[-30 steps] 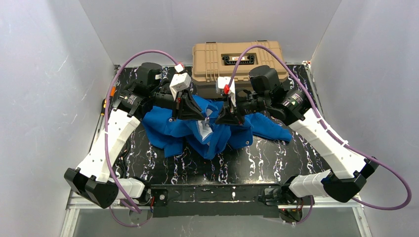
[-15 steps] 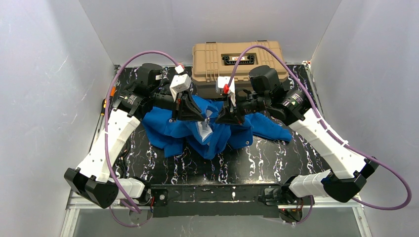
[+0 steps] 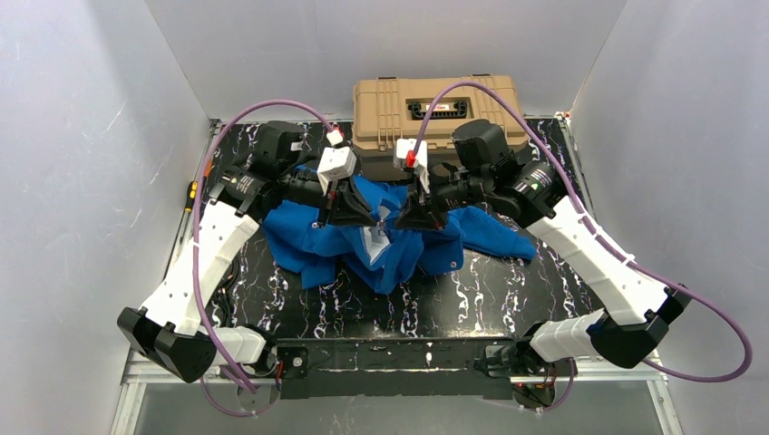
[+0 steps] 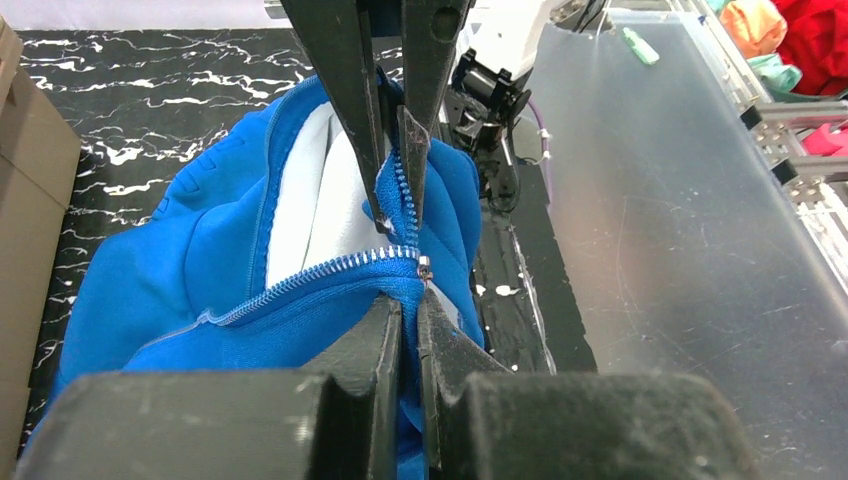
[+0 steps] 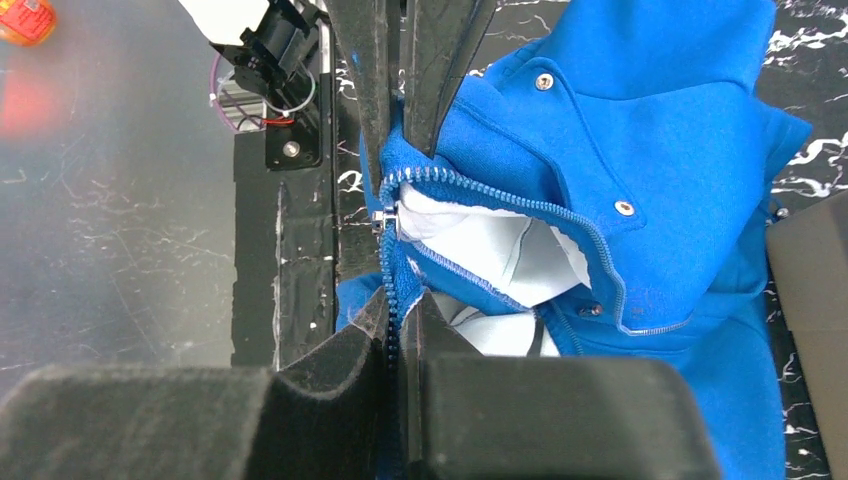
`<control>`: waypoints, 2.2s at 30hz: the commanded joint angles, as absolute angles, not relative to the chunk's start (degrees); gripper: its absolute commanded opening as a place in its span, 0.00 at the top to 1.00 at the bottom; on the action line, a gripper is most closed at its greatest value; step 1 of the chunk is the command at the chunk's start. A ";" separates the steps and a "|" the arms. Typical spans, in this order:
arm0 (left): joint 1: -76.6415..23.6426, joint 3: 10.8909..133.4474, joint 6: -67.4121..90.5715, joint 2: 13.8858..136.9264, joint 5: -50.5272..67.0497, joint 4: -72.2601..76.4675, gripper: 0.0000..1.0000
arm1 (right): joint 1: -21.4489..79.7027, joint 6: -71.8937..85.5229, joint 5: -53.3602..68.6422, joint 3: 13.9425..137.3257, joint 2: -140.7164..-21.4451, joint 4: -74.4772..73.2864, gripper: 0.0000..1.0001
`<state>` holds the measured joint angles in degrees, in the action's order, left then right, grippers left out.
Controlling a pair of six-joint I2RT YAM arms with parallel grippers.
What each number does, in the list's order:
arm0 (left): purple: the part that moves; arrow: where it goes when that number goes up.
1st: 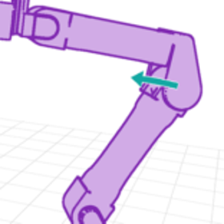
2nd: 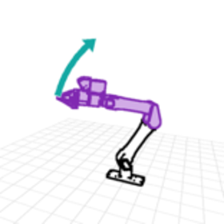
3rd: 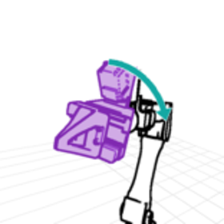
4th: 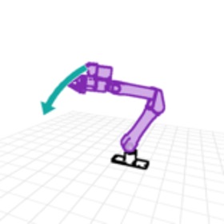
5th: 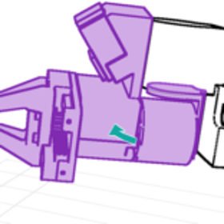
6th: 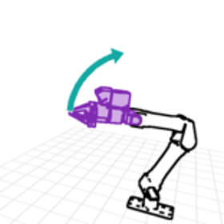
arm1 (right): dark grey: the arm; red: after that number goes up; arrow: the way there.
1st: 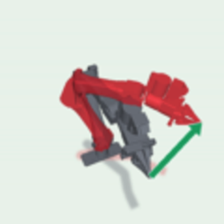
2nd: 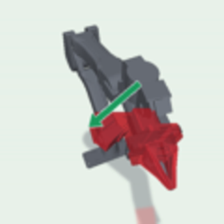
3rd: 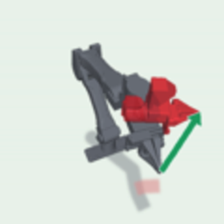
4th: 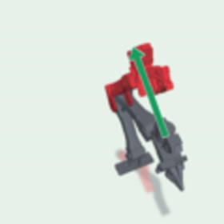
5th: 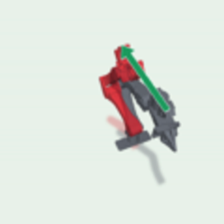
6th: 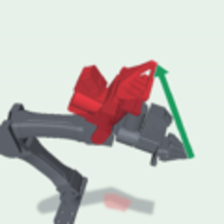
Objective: Zip up the jacket
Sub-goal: Insert the zipper into the jacket.
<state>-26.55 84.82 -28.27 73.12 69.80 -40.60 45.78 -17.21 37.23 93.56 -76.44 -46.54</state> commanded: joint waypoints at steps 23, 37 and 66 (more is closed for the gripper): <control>-28.90 85.88 -40.51 70.46 63.91 -48.53 1.00 | 46.05 -7.99 40.41 90.78 -74.79 -36.99 0.99; -29.52 85.29 -41.47 70.19 61.83 -48.58 1.00 | 46.05 0.22 43.30 82.81 -70.85 -24.10 0.99; -30.23 87.38 -43.53 70.94 61.84 -52.17 1.00 | 45.97 -1.03 43.79 73.82 -65.42 -8.71 0.99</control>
<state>-29.74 86.06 -42.54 71.46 60.60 -49.60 45.87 -0.27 42.26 73.14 -67.09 -18.39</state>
